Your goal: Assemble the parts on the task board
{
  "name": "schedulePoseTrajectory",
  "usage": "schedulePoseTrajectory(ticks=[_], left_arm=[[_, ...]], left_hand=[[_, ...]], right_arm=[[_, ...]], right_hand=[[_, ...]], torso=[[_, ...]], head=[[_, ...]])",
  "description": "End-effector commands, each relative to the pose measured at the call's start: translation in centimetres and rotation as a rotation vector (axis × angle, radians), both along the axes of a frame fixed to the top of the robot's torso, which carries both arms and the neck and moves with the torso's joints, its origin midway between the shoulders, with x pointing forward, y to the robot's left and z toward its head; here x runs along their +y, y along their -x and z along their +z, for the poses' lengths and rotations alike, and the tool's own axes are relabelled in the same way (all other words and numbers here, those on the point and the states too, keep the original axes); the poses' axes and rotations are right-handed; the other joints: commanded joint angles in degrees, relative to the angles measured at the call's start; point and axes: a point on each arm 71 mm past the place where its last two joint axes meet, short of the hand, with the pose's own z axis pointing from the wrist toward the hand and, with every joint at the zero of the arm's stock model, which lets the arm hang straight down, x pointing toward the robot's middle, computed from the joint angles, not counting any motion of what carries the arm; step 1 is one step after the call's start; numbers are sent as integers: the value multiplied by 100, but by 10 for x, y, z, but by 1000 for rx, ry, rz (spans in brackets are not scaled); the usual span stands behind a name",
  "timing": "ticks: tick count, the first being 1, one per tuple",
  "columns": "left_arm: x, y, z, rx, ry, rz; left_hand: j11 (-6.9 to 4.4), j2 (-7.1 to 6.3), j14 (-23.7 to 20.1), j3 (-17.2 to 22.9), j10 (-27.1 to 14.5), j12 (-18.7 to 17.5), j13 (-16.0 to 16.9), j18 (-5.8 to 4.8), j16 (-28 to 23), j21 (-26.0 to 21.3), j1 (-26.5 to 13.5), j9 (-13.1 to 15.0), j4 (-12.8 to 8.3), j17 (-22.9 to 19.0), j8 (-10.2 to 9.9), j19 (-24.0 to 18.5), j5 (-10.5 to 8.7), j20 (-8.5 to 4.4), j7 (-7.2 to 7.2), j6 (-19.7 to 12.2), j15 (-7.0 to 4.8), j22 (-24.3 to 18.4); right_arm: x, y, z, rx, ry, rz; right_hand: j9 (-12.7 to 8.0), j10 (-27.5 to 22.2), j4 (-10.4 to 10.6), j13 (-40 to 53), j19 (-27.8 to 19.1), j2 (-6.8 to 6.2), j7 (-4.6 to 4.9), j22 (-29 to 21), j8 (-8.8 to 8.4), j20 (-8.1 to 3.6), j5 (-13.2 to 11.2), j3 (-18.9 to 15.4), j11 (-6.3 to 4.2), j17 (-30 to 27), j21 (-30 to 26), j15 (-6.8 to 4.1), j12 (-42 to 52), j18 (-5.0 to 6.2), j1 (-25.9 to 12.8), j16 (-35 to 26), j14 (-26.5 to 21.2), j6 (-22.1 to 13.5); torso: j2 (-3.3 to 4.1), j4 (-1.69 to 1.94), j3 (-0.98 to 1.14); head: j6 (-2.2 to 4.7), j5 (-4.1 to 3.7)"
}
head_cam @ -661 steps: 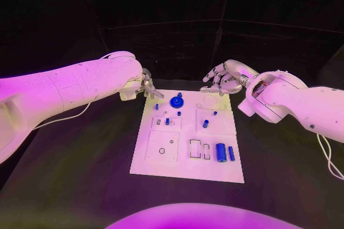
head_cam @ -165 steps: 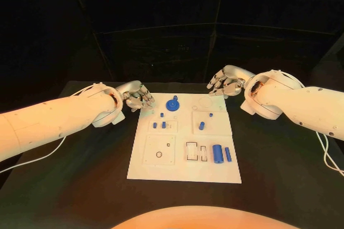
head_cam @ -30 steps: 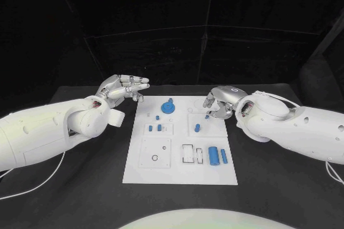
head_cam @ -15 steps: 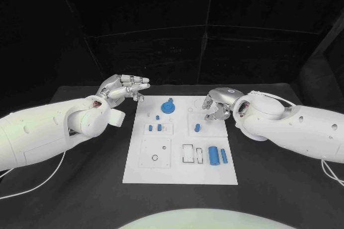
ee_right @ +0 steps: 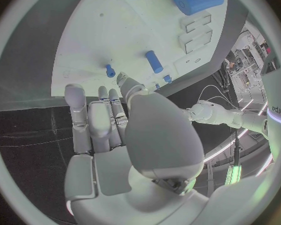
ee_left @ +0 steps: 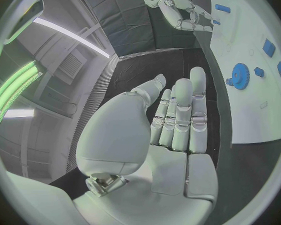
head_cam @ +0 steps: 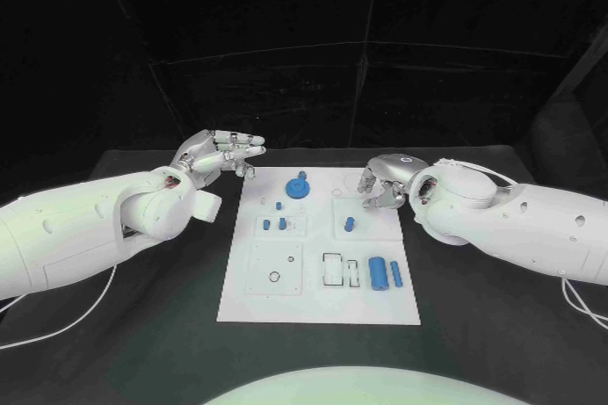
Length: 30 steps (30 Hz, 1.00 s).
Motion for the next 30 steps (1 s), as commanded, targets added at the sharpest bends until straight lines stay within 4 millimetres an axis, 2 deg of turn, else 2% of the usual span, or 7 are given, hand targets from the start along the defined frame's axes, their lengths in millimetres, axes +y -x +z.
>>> schedulePoseTrajectory(ticks=[1, 9, 15, 22, 30], left_arm=[[-1, 0, 1, -2, 3, -6], [-1, 0, 1, -2, 4, -6], [-1, -1, 1, 1, 3, -9], [-2, -1, 1, 1, 3, -10], [-3, -1, 0, 2, 4, -14]], left_hand=[[3, 11, -55, -41, -35, 20, -5, 70, -17, -20, 31, -7, 2, -8, -10, -43, 25, 8, 0, -39, -4, -8], [3, 17, -56, -40, -35, 26, -4, 71, -16, -21, 37, -5, -2, -10, -7, -43, 24, 9, -1, -39, -4, -9], [2, 23, -57, -39, -37, 34, -2, 73, -15, -23, 48, -4, -9, -11, -2, -42, 24, 10, -2, -39, -5, -11], [2, 23, -58, -39, -40, 38, -2, 73, -14, -24, 56, -4, -16, -13, 0, -41, 24, 10, -2, -41, -6, -12], [2, 23, -58, -39, -40, 38, -2, 73, -14, -24, 56, -4, -16, -13, 0, -41, 24, 10, -2, -41, -6, -12]], right_arm=[[2, 0, -2, 18, 22, 22], [3, 1, -7, 37, 33, 25], [2, 0, -9, 49, 43, 25], [2, -1, -10, 50, 46, 24], [4, -2, -12, 57, 51, 28]], right_hand=[[7, 70, -17, -8, 59, -7, 10, 57, 41, -4, 43, 89, -15, 35, 40, -11, 33, 14, 85, 34, 60, 66], [9, 100, -20, -11, 73, -27, 16, 71, 49, -9, 43, 149, -16, 30, 53, -14, 23, 11, 81, 33, 68, 106], [9, 92, -15, -15, 66, -48, 21, 56, 49, -10, 38, 169, -10, 8, 48, -11, 7, 13, 64, 20, 65, 120], [8, 87, -14, -16, 69, -53, 22, 61, 48, -10, 35, 176, -9, 8, 50, -10, 1, 12, 61, 20, 66, 123], [8, 163, -50, -11, 126, -32, 3, 146, 48, -19, 26, 366, -27, 26, 104, -24, -14, -2, 105, 33, 79, 188]], torso=[[-2, 3, -5], [-3, -4, -2], [-6, 8, -7], [-3, -4, -5], [0, 6, -4]], head=[[-16, -6], [-29, 8], [-35, 2], [-33, 1], [-51, -4]])
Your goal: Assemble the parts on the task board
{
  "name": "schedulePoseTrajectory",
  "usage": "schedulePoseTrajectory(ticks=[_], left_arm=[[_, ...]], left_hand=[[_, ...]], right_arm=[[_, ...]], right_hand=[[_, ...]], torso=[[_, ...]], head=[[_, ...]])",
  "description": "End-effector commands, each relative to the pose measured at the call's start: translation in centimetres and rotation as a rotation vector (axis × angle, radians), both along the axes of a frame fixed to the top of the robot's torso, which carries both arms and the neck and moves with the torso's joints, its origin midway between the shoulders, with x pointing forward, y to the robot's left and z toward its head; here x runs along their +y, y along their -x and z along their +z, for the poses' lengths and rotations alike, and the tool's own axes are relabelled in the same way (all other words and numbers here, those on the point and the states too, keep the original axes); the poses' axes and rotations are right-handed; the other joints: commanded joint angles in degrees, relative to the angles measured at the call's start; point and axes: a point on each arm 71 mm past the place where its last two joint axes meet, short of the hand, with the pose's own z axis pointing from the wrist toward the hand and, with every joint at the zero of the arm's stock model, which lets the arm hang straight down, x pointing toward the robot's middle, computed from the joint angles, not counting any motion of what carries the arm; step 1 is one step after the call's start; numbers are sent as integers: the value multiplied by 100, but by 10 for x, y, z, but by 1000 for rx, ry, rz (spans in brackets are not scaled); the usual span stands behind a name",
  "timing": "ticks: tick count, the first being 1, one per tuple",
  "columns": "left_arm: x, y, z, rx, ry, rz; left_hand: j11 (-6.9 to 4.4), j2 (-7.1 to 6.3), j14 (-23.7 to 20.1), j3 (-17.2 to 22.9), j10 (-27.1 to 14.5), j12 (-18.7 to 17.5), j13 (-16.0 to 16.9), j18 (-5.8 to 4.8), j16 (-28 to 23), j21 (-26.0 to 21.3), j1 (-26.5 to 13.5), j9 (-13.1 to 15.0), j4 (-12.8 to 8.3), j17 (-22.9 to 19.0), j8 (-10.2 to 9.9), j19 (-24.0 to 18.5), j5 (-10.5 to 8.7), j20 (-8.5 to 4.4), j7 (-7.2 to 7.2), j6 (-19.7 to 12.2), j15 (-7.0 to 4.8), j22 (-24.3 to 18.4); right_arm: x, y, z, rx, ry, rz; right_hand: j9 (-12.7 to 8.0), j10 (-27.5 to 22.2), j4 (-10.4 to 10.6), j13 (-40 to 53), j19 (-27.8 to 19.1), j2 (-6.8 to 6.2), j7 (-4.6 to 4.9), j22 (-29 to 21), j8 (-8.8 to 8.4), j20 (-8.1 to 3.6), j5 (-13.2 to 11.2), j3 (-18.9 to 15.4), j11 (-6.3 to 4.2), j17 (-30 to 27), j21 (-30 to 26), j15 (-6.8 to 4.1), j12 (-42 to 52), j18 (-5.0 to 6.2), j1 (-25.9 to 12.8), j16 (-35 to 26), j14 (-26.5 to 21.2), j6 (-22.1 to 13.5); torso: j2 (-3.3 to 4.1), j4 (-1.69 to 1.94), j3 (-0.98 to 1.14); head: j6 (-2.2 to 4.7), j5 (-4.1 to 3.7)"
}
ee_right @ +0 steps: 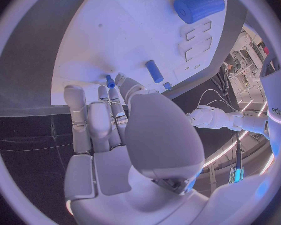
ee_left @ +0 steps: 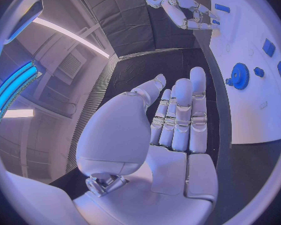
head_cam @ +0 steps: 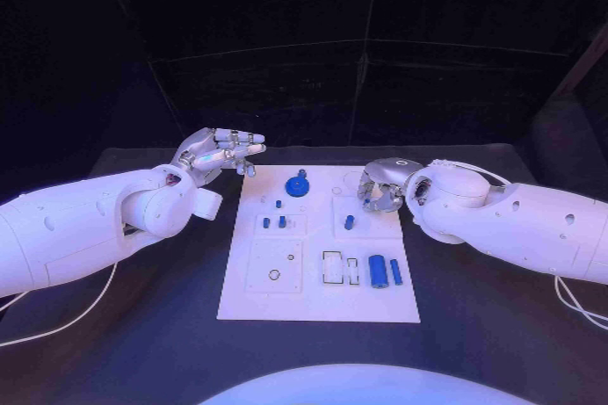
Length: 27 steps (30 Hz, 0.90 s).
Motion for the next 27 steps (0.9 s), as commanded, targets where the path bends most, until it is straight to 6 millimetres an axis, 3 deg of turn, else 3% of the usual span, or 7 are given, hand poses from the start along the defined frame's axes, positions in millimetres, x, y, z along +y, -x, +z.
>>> schedulePoseTrajectory(ticks=[1, 13, 27], left_arm=[[-2, 0, 1, -3, 7, -12], [-2, 0, 1, -1, 6, -12], [-2, 0, 1, 2, 5, -13]], left_hand=[[2, 23, -37, -23, -40, 38, -2, 73, -14, -24, 56, -4, 0, -9, 0, -41, 24, 10, -1, -41, 15, -9], [2, 23, -37, -23, -40, 38, -2, 73, -14, -24, 56, -4, 0, -9, 0, -41, 24, 10, -1, -41, 15, -9], [2, 26, -40, -24, -47, 46, -1, 75, -13, -26, 69, -3, -10, -11, 4, -40, 25, 10, 0, -44, 14, -11]], right_arm=[[1, 0, 0, 7, 13, 13], [0, 0, -3, 23, 33, 10], [0, -2, -4, 11, 43, 6]], right_hand=[[8, 57, -19, -1, 66, -4, -7, 37, 25, -9, -7, 72, 2, 4, 42, -14, -16, -6, 86, 28, 53, 57], [7, 238, -179, -3, 178, 41, -21, 237, 15, -42, -153, 502, -27, 65, 181, -43, -63, -39, 172, 69, 76, 142], [9, 322, -237, 1, 208, 58, -32, 311, 16, -49, -184, 685, -38, 100, 238, -53, -87, -50, 126, 96, 89, 187]], torso=[[3, 4, 2], [-6, 4, 1], [-3, -5, 0]], head=[[-12, 2], [-26, -3], [-21, -2]])
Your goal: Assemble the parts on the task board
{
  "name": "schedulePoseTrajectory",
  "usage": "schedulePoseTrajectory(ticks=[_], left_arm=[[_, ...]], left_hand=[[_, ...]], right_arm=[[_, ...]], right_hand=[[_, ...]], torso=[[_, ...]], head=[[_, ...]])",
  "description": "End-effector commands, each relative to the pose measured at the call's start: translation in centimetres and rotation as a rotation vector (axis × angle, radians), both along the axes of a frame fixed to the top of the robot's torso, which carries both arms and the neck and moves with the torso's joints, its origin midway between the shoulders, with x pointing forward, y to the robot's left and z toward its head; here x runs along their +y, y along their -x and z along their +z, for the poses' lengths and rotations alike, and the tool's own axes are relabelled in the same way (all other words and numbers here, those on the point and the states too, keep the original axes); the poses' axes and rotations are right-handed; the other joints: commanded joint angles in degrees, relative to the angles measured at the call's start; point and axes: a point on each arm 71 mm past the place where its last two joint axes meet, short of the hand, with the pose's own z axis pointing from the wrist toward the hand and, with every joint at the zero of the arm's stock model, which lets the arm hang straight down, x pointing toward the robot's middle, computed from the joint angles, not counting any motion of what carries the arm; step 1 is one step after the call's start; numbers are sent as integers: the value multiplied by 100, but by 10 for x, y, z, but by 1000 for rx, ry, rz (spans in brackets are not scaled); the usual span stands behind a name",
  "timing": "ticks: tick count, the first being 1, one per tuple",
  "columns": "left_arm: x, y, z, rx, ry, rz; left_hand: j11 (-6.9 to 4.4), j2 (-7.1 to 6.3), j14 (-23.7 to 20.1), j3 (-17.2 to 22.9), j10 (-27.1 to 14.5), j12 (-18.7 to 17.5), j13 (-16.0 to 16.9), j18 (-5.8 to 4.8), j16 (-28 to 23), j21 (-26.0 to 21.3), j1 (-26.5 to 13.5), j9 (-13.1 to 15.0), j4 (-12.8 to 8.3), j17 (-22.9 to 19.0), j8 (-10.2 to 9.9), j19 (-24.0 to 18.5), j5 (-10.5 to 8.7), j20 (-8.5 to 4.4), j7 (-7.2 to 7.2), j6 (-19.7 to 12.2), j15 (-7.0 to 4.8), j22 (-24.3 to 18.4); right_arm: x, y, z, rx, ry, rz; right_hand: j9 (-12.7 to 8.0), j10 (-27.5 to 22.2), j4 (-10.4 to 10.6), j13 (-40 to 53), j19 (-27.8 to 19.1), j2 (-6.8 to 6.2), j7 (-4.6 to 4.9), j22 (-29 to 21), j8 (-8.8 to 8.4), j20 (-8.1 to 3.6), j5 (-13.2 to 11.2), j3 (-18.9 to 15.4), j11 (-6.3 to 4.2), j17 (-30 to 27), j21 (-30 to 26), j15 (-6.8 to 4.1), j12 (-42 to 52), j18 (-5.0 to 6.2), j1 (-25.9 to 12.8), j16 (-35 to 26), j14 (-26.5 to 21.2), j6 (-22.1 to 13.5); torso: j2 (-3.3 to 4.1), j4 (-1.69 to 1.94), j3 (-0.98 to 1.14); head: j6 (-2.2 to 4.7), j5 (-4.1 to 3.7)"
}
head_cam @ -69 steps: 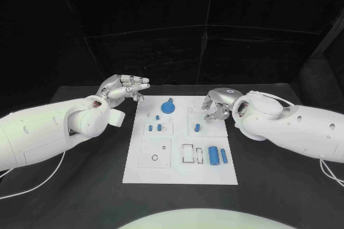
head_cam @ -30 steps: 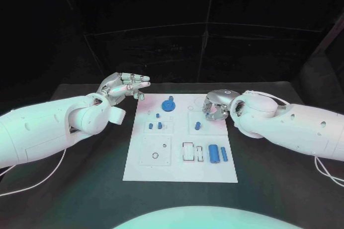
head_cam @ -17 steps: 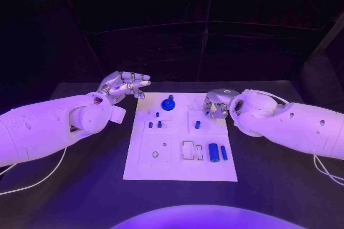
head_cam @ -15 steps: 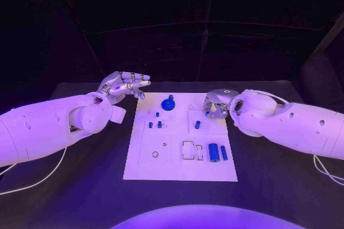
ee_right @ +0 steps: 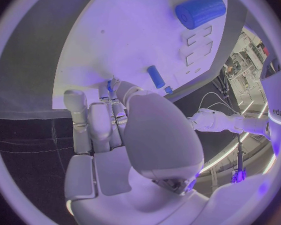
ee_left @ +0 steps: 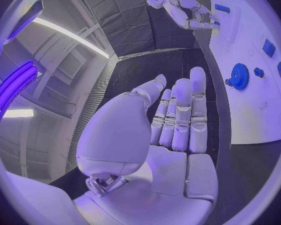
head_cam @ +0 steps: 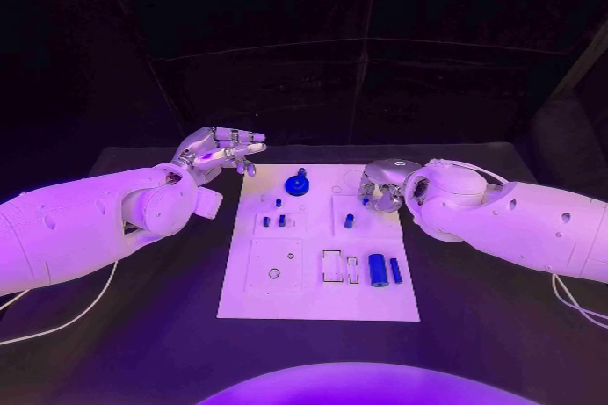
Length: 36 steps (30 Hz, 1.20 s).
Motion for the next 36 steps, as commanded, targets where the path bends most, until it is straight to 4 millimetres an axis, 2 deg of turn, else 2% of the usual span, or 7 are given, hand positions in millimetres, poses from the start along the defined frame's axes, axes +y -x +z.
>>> schedulePoseTrajectory(ticks=[1, 19, 27, 36], left_arm=[[-1, 0, 1, -2, 7, -12], [-1, 0, 1, -1, 6, -12], [-1, 0, 1, -2, 6, -11], [-1, 0, 1, -3, 6, -10]], left_hand=[[3, -5, -40, -24, -47, 17, -1, 74, -13, -26, 39, -3, -10, -4, 4, -40, 25, 10, 0, -45, 14, -5], [3, -5, -40, -24, -47, 17, -1, 74, -13, -26, 39, -3, -10, -4, 4, -40, 25, 10, 0, -45, 14, -5], [5, 2, -43, -25, -57, 25, 0, 75, -12, -28, 50, -3, -19, -7, 8, -40, 25, 11, 2, -50, 15, -7], [5, 2, -43, -25, -57, 25, 0, 75, -12, -28, 50, -3, -19, -7, 8, -40, 25, 11, 2, -50, 15, -7]], right_arm=[[1, -1, 1, -14, 13, 4], [5, -1, 0, -32, 23, 13], [7, 2, 3, -78, 2, 21], [6, 5, 9, -140, -49, 22]], right_hand=[[11, 70, -14, 2, 44, 3, 2, 42, 21, 0, -37, 71, -16, 18, 56, -36, -18, -52, -6, 36, 71, 56], [24, 233, -109, 10, 147, 10, -42, 236, 50, -28, -24, 222, -63, 103, 177, -71, -7, -84, -84, 100, 97, 192], [38, 419, -168, 18, 370, 63, -94, 617, 90, -66, 93, 303, -121, 41, 384, -117, 19, -152, -174, 82, 100, 366], [34, 449, -166, 16, 479, 48, -104, 804, 81, -76, 98, 297, -133, 40, 482, -126, 5, -187, -257, 88, 105, 391]], torso=[[5, -2, -2], [-1, -1, -4], [-2, -1, 0], [2, -2, 0]], head=[[-4, -6], [-18, -39], [-17, -49], [-12, -63]])
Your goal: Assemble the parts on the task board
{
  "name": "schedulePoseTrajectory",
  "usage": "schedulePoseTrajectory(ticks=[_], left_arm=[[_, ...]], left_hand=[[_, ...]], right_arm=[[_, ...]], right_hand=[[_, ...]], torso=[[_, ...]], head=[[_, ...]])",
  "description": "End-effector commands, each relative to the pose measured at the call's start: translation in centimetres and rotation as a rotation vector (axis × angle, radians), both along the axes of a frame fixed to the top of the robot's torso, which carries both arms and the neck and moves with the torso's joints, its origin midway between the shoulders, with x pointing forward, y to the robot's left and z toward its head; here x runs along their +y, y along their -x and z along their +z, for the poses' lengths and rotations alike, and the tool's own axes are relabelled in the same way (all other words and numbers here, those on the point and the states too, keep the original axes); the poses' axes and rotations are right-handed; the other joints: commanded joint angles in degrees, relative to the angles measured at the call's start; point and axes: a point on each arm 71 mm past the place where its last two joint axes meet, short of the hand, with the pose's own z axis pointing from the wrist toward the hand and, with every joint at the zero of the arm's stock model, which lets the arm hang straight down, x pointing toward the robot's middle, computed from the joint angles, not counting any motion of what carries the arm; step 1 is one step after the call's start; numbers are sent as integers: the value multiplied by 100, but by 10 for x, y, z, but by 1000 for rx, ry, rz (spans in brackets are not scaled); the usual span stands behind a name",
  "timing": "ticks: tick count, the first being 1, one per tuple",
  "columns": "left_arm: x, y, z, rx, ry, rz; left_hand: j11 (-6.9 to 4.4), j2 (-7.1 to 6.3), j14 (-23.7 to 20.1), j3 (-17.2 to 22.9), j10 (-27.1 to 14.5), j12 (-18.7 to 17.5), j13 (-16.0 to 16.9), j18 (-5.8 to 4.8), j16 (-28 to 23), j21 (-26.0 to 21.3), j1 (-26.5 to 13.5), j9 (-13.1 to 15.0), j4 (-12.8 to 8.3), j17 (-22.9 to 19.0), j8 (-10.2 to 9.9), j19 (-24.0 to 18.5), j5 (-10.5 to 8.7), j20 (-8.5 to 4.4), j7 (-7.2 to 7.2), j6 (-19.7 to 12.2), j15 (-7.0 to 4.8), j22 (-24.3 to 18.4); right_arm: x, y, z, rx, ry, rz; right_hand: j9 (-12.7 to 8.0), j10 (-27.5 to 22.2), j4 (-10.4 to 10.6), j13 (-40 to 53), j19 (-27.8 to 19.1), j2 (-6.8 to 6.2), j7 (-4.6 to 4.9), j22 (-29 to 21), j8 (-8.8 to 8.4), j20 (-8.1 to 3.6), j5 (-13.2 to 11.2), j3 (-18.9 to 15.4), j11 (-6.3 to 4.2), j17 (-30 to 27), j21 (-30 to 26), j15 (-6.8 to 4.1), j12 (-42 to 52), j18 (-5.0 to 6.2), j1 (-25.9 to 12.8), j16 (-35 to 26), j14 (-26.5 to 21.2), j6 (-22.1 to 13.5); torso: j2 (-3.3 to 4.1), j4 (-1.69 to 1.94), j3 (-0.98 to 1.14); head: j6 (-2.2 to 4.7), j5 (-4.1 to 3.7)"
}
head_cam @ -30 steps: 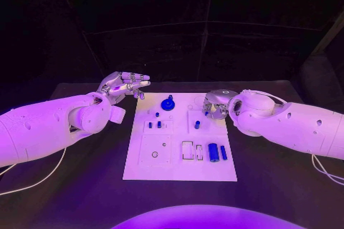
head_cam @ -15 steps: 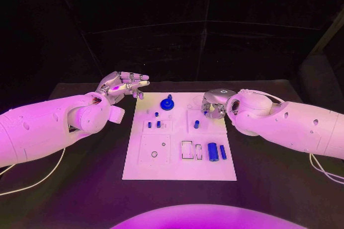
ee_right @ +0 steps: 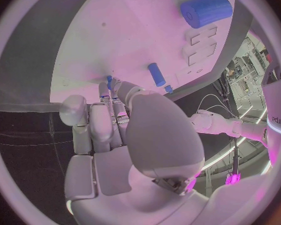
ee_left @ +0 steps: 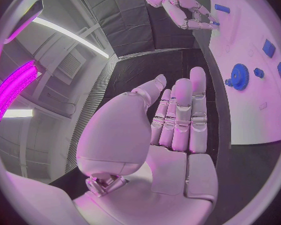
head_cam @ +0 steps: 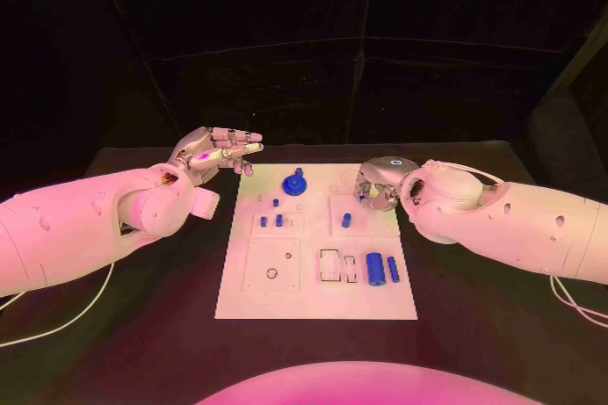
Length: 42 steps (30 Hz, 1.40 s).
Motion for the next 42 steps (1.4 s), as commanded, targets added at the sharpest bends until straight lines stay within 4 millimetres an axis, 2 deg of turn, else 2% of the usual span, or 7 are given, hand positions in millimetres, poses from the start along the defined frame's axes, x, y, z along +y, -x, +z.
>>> schedulePoseTrajectory(ticks=[1, 18, 24, 30, 34, 39, 42], left_arm=[[-1, 0, 1, -5, 7, -9], [1, 0, 1, -4, 5, -5], [2, 0, 1, -4, 4, -4], [1, 0, 1, -5, 5, -4], [1, 0, 1, -5, 5, -5], [1, 0, 2, -6, 6, -5], [0, 1, 2, -7, 7, -7]], left_hand=[[-16, 2, -43, -25, -35, 26, 0, 75, -12, -28, 50, -3, -20, -9, 8, -40, 25, 11, 2, -50, 14, -9], [-17, 6, -46, -24, -38, 33, 1, 76, -11, -29, 60, -2, -28, -11, 13, -39, 25, 11, 2, -51, 14, -10], [-17, 6, -46, -24, -38, 33, 1, 76, -11, -29, 60, -2, -28, -11, 13, -39, 25, 11, 2, -51, 14, -10], [-17, 6, -46, -24, -38, 33, 1, 76, -11, -29, 60, -2, -28, -11, 13, -39, 25, 11, 2, -51, 14, -10], [-17, 6, -46, -24, -38, 33, 1, 76, -11, -29, 60, -2, -28, -11, 13, -39, 25, 11, 2, -51, 14, -10], [-16, 9, -48, -25, -42, 41, 2, 76, -10, -30, 68, -1, -35, -14, 17, -38, 25, 11, 3, -53, 14, -12], [-16, 9, -48, -26, -42, 42, 2, 76, -10, -30, 69, -1, -36, -14, 18, -38, 25, 11, 3, -53, 14, -12]], right_arm=[[2, 0, 8, -72, -46, 11], [-5, 10, 13, -84, -65, 7], [-4, 22, 20, -95, -101, 26], [7, 43, 33, -100, -183, 79], [15, 53, 42, -101, -257, 115], [25, 59, 47, -84, -336, 148], [36, 61, 48, -74, -378, 178]], right_hand=[[-4, 42, 2, -7, 42, -12, 2, 20, 16, -6, 28, 16, -12, -7, 41, -43, 21, -97, -75, -4, 106, 45], [-9, 34, -3, -10, 79, -23, 3, 85, 4, -8, 18, 18, -11, -8, 74, -43, 6, -110, -94, -3, 107, 36], [-10, 35, -10, -10, 109, -26, 1, 136, 1, -9, 17, 21, -13, -1, 98, -43, 3, -119, -93, 2, 108, 36], [-13, 39, -33, -10, 152, -26, -1, 211, -6, -11, 28, 40, -15, 12, 137, -46, -4, -133, -81, 12, 112, 37], [-15, 41, -51, -10, 176, -23, 0, 253, -12, -13, 41, 58, -15, 28, 160, -47, -12, -140, -72, 23, 116, 37], [-17, 40, -63, -10, 197, -24, 3, 290, -17, -14, 48, 69, -13, 37, 180, -47, -18, -147, -68, 30, 119, 35], [-19, 49, -98, -9, 223, -26, 5, 337, -24, -15, 72, 94, -12, 34, 210, -46, -25, -155, -53, 33, 120, 38]], torso=[[1, -2, 3], [2, -3, -2], [-3, -1, -3], [-4, 10, -7], [-5, 20, -10], [-5, 8, -12], [-5, 22, -16]], head=[[4, -5], [2, -9], [5, -10], [3, -7], [35, 91], [56, 190], [80, 248]])
